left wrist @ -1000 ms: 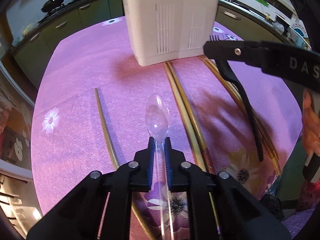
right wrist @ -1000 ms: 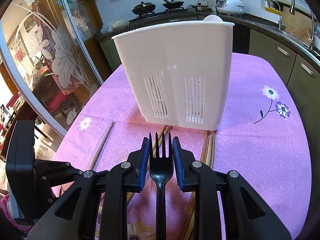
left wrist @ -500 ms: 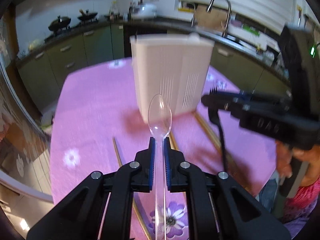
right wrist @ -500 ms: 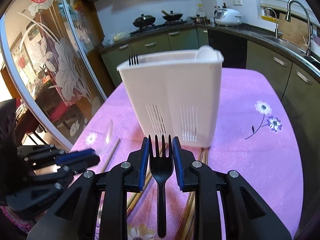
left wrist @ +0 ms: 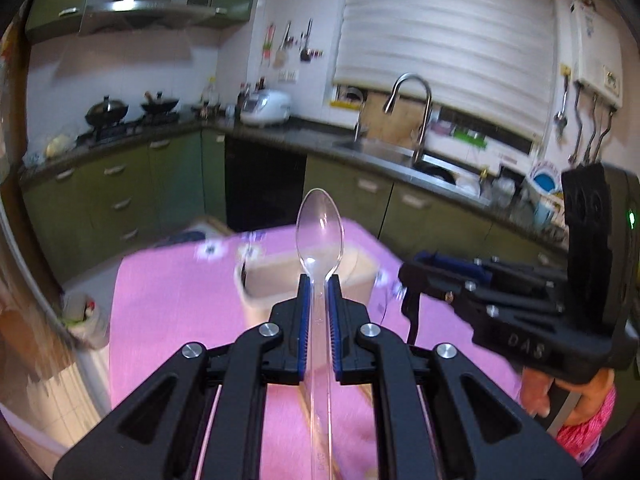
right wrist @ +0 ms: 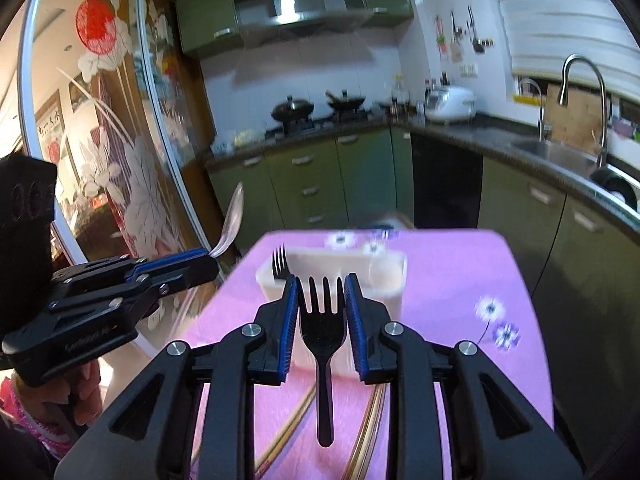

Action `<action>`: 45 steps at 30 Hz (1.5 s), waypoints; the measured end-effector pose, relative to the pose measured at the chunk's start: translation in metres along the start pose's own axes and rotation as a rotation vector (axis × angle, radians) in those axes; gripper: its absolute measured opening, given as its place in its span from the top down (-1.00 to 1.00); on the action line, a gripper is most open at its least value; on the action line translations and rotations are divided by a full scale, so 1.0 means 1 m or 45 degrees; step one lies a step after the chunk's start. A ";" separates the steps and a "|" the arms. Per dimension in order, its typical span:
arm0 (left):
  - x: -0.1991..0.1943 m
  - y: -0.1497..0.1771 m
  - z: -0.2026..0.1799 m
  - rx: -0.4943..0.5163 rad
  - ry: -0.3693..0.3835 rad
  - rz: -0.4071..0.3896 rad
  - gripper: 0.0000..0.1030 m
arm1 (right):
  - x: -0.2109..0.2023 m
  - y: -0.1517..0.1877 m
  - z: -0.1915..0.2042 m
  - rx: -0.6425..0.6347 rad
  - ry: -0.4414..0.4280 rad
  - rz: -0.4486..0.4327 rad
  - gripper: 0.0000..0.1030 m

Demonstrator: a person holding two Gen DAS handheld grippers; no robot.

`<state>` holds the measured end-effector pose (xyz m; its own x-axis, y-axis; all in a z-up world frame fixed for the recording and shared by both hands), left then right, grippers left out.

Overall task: Organize utensils
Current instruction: 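Drop the clear spoon into the holder with the left gripper while the right inserts the fork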

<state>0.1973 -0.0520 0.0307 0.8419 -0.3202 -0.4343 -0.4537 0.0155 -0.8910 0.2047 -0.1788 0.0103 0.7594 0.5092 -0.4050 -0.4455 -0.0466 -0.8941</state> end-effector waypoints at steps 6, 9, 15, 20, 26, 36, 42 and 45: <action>0.009 -0.056 -0.001 -0.030 0.024 -0.191 0.83 | -0.020 -0.049 0.000 -0.015 0.008 -0.118 0.53; 0.021 -0.075 0.003 -0.042 0.012 -0.327 0.83 | -0.028 -0.065 0.001 -0.016 0.004 -0.155 0.53; 0.066 -0.084 0.013 -0.034 -0.048 -0.424 0.83 | -0.030 -0.081 0.001 -0.027 0.002 -0.184 0.53; 0.096 -0.074 0.028 -0.048 -0.117 -0.429 0.83 | -0.020 -0.091 -0.008 -0.012 0.015 -0.191 0.53; 0.115 -0.053 0.041 -0.082 -0.139 -0.365 0.83 | -0.012 -0.106 -0.013 -0.021 0.035 -0.216 0.53; 0.122 -0.015 0.043 -0.072 -0.161 -0.252 0.68 | 0.013 -0.134 -0.018 -0.033 0.065 -0.250 0.53; 0.101 0.001 0.046 -0.084 -0.159 -0.219 0.21 | 0.041 -0.141 -0.025 -0.017 0.080 -0.241 0.53; 0.082 0.007 0.049 -0.085 -0.169 -0.217 0.20 | 0.055 -0.131 -0.029 -0.001 0.085 -0.220 0.53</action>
<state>0.2773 -0.0314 -0.0175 0.9371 -0.1853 -0.2958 -0.3163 -0.0923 -0.9442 0.3186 -0.1696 0.0991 0.8542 0.4518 -0.2574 -0.3055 0.0356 -0.9515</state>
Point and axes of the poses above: each gripper's, at about its wrist camera, not at the fingertips, and x roughly the way its jaws point, z to its left, y to its underside, the point moved 6 cm from there along x, roughly the way its jaws point, and after that the axes turned 3 degrees about -z, right-handed, at the moved point
